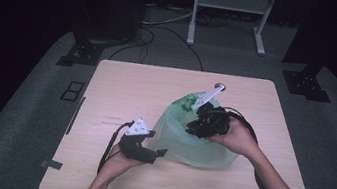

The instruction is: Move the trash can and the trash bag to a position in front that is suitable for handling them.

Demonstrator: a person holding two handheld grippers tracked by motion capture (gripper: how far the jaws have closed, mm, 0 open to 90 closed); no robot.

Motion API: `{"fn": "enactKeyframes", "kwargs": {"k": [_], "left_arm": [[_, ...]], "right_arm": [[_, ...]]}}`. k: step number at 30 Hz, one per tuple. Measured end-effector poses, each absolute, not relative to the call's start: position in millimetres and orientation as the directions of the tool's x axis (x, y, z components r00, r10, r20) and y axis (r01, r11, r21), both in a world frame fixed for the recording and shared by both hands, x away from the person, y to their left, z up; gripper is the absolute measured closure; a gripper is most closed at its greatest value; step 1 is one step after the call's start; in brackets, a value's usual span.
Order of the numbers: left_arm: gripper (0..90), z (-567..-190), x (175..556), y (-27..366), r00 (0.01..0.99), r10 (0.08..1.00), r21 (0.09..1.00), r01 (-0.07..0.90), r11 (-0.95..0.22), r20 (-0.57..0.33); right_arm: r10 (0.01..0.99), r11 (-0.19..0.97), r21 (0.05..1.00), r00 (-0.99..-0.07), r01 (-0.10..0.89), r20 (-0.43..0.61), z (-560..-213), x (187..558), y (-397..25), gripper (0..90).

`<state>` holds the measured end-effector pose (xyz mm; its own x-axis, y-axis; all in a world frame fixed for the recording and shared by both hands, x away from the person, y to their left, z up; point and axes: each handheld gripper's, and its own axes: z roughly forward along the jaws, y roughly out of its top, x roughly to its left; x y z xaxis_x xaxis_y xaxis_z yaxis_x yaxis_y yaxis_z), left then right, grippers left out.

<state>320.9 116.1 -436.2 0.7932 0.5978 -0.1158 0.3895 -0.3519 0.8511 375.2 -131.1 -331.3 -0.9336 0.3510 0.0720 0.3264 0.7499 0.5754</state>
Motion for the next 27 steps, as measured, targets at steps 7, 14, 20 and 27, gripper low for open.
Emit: {"fn": "enactKeyframes", "kwargs": {"k": [7,14,20,27], "left_arm": [[18.0,-435,323,117,0.777,0.619,0.853,0.394,-0.342,-0.11],[18.0,-436,324,116,0.782,0.611,0.855,0.394,-0.338,-0.119],[18.0,-435,327,117,0.782,0.612,0.856,0.393,-0.335,-0.12],[18.0,-436,326,118,0.787,0.605,0.856,0.39,-0.339,-0.119]], "right_arm": [[0.31,0.772,0.557,-0.946,0.307,0.091,-328,362,-124,68.0],[0.36,0.75,0.575,-0.931,0.327,0.059,-324,376,-133,63.4],[0.422,0.708,0.619,-0.907,0.341,0.018,-313,406,-134,61.7],[0.479,0.676,0.645,-0.878,0.357,-0.017,-313,435,-124,61.8]]}}
